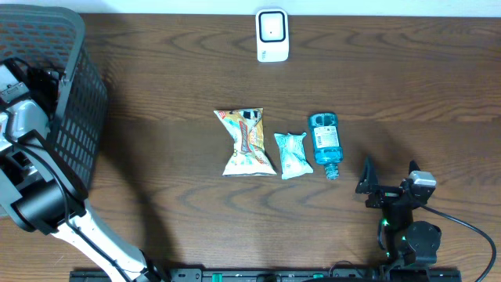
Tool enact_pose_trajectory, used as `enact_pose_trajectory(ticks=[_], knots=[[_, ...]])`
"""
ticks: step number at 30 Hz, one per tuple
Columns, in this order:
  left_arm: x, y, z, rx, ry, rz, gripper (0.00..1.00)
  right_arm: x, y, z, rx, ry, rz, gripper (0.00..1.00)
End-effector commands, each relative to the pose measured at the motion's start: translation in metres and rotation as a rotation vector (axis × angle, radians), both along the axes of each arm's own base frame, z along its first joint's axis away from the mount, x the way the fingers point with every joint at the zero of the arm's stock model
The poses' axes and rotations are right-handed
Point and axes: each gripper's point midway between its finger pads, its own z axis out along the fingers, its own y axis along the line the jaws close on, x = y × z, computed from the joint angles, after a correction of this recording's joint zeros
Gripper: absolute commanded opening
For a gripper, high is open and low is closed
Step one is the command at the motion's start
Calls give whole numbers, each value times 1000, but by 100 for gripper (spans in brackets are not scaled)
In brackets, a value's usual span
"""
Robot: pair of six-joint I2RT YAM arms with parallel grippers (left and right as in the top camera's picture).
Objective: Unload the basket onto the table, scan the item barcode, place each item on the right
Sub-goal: 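Reach into the basket and grasp the small orange box with left gripper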
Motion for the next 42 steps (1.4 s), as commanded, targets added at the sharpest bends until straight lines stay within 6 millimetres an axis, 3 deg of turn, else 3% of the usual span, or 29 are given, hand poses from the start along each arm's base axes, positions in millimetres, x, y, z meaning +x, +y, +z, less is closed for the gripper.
enact_pose_trajectory(ticks=[1,7,11,12,13,16,18,20,23,28,32,35,38,40,42], knots=[[-6,15,0,49,30,63,94,0,2,0,-7,0,10,99],[-7,14,-20,40,62,65,93,0,2,0,-7,0,10,99],[-6,8,-45,30,104,36,82,0,2,0,-7,0,10,99],[-7,5,-53,21,118,28,72,0,2,0,-7,0,10,99],[-10,3,-60,6,138,25,53,0,2,0,-7,0,10,99],[-16,0,-64,-14,164,25,11,0,2,0,-7,0,10,99],[-17,1,-53,-10,153,29,7,0,2,0,-7,0,10,99],[-19,5,-32,5,130,38,8,0,2,0,-7,0,10,99],[-26,16,25,52,60,63,7,0,2,0,-7,0,10,99],[-54,25,151,172,-115,117,7,0,2,0,-7,0,10,99],[-90,5,258,283,-275,135,8,0,2,0,-7,0,10,99],[-104,-36,326,317,-435,33,7,0,2,0,-7,0,10,99],[-110,-108,379,286,-604,-214,7,0,2,0,-7,0,10,99],[-115,-164,391,231,-649,-405,7,0,2,0,-7,0,10,99],[-122,-219,383,183,-620,-599,7,0,2,0,-7,0,10,99]])
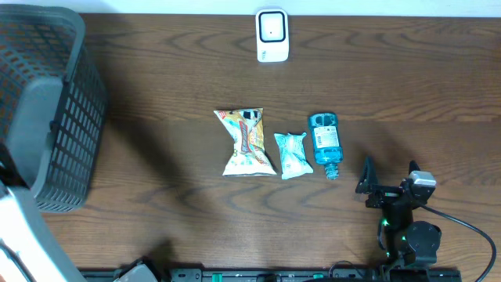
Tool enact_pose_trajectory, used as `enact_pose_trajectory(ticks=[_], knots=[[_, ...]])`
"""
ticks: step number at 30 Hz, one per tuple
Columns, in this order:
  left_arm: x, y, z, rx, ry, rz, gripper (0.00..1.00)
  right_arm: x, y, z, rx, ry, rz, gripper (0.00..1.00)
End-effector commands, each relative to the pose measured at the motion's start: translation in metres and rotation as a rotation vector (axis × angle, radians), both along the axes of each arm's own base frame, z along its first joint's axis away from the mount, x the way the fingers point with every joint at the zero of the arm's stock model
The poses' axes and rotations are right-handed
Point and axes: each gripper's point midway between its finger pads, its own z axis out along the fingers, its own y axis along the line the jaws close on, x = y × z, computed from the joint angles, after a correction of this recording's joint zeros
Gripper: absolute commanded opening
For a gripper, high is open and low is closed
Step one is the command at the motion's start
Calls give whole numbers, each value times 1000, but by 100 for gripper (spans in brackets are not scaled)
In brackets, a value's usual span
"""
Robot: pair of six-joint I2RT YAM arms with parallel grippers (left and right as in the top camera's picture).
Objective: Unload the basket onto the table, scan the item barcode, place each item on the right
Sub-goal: 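Reach into the basket and grasp the small orange box with left gripper, then place the orange box left of the snack bag and retract left arm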
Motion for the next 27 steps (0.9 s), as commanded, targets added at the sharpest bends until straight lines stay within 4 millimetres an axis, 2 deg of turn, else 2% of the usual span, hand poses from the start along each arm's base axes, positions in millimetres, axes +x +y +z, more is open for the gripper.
enact_pose_trajectory(ticks=[1,3,5,8,10,15,20,25,26,27], knots=[[3,-104,-21,21,89,-440,7,0,3,-1,-7,1,10,99],[-7,-149,-55,79,233,-581,7,0,3,-1,-7,1,10,99],[-18,-176,-96,116,404,-644,7,0,2,-1,-7,1,10,99],[-27,-194,-165,180,669,-633,7,0,3,-1,-7,1,10,99],[-27,-202,-204,221,781,-614,7,0,2,-1,-7,1,10,99],[-25,-213,-293,96,961,-472,7,0,2,-1,-7,1,10,99],[-6,-236,-352,46,991,-533,7,0,2,-1,-7,1,10,99],[3,-249,-385,47,1047,-563,8,0,3,-1,-7,1,10,99],[4,-250,-389,48,1053,-565,21,0,2,-1,-7,1,10,99],[4,-250,-391,49,1059,-565,42,0,3,-1,-7,1,10,99]])
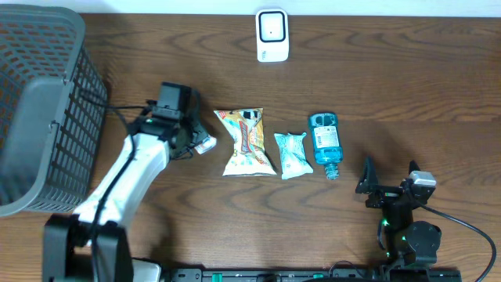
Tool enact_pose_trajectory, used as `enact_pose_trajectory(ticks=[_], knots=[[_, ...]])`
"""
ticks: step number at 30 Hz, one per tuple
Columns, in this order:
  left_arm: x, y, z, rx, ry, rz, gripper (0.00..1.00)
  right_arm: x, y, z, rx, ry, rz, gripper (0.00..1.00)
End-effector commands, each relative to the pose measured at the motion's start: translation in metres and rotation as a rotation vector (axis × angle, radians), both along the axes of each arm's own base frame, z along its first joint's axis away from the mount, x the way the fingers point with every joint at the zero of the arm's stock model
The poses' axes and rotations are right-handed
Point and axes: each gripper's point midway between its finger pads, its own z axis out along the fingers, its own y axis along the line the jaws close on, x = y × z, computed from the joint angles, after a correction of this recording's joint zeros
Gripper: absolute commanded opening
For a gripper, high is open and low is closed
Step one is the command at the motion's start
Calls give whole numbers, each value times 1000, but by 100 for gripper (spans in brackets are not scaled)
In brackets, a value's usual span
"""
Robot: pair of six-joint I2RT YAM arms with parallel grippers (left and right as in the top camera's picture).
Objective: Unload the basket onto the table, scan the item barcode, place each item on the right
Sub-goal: 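Place the orange box left of the snack bag and retract left arm, then move the right gripper over the pale green pouch and grasp it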
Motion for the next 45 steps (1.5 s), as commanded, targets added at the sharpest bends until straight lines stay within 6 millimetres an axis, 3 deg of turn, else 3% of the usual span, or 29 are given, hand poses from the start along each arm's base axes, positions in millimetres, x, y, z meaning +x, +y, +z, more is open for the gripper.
enact_pose_trajectory(ticks=[1,2,6,8,12,15,18,20,21,24,29,32,42,45], knots=[[-1,-1,-8,5,20,14,69,0,2,0,-7,0,10,99],[0,-1,-8,4,18,14,90,0,2,0,-7,0,10,99],[5,-2,21,-7,-30,14,95,0,2,0,-7,0,10,99],[12,-4,55,-19,-101,5,99,0,2,0,-7,0,10,99],[33,-7,172,-38,-415,-59,98,0,2,0,-7,0,10,99],[39,2,289,20,-782,-94,98,0,2,0,-7,0,10,99],[29,22,377,132,-1082,-57,98,0,2,0,-7,0,10,99],[13,40,423,222,-1237,-1,98,0,2,0,-7,0,10,99],[4,48,436,271,-1279,20,98,0,2,0,-7,0,10,99],[-22,71,451,449,-1294,45,98,0,2,0,-7,0,10,99],[-52,82,440,610,-1216,-40,98,0,2,0,-7,0,10,99],[-76,87,445,570,-1245,-14,98,0,2,0,-7,0,10,99],[-152,69,443,337,-1414,-97,98,0,2,6,-5,-25,8,99],[-174,70,435,274,-1454,-84,98,-1,27,8,160,-28,141,99]])
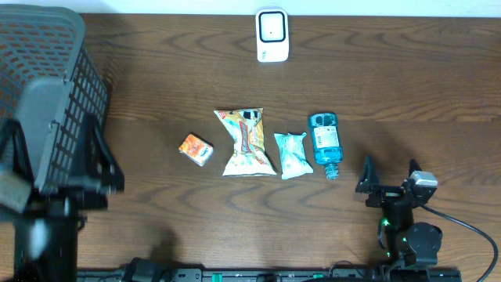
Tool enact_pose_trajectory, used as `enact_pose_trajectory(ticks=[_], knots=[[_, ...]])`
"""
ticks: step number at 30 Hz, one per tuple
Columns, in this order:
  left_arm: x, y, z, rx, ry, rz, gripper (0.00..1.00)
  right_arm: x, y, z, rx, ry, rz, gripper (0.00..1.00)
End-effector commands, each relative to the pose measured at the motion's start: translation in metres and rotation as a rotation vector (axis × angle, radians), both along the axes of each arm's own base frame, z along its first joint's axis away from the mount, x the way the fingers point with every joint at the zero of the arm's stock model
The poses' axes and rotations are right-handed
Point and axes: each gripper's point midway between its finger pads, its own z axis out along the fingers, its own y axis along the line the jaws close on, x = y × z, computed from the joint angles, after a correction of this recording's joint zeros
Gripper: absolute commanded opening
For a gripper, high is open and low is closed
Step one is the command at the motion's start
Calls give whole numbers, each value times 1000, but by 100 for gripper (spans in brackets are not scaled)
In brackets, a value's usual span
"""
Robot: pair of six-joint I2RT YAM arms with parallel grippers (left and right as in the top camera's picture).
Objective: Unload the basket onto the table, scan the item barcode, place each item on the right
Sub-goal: 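Move the right gripper over the pale green pouch and grasp it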
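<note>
A small orange packet [196, 149] lies alone on the table, just left of the yellow snack bag [249, 142]. Right of the bag are a small teal-and-white packet [293, 154] and a blue bottle [325, 143] on its side. The white scanner [272, 35] stands at the far edge. My left gripper [56, 164] looms blurred at the left, close to the camera, open and empty, well clear of the orange packet. My right gripper [365, 177] rests at the near right, its fingers showing as one dark blade, right of the bottle.
A dark mesh basket [74, 47] fills the far left corner, partly behind my left gripper. A cable [470, 227] trails from the right arm's base along the near edge.
The orange packet was at my left gripper's fingertips beside the snack bag. Now it lies free on the table, and the gripper is open at the far left. The right arm has not moved.
My left arm was at the basket, over its left side. Then it was almost out of view at the left edge. Then it reached to the table with the orange packet next to the snack bag. Now the packet lies there, let go.
</note>
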Motion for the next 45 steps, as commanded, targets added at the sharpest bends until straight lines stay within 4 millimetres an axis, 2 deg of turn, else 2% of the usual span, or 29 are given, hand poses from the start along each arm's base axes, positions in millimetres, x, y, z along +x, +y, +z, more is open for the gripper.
enact_pose_trajectory(ticks=[1,4,6,8,11,15,24,29,33,38,41,43,45], knots=[[-15,-7,-13,-64,-17,-77,98,-3,31,0,197,14,170,99],[-33,-2,-20,-73,-65,-69,98,-15,70,0,465,94,384,99],[-44,4,-25,-77,-94,-45,98,-30,98,1,562,166,557,99],[-55,10,-33,-78,-115,-10,98,-46,118,1,565,210,703,99],[-67,12,-41,-90,-131,-8,98,-61,132,2,565,246,818,99],[-83,8,-38,-92,-176,-54,98,-71,140,3,629,302,883,99],[-131,16,-33,-108,-300,-57,98,-87,152,4,620,336,986,99],[-133,16,-35,-107,-298,-52,98,-91,155,17,601,312,1006,99],[-132,17,-37,-106,-290,-37,98,-80,144,27,581,325,875,99],[-134,30,-35,-136,-299,27,98,-55,100,26,372,459,514,99],[-135,45,-37,-170,-300,109,98,-36,83,49,250,529,395,99],[-137,61,-40,-206,-293,200,98,-11,82,79,191,575,364,99],[-139,65,-38,-218,-305,219,98,7,87,94,165,630,354,99]])
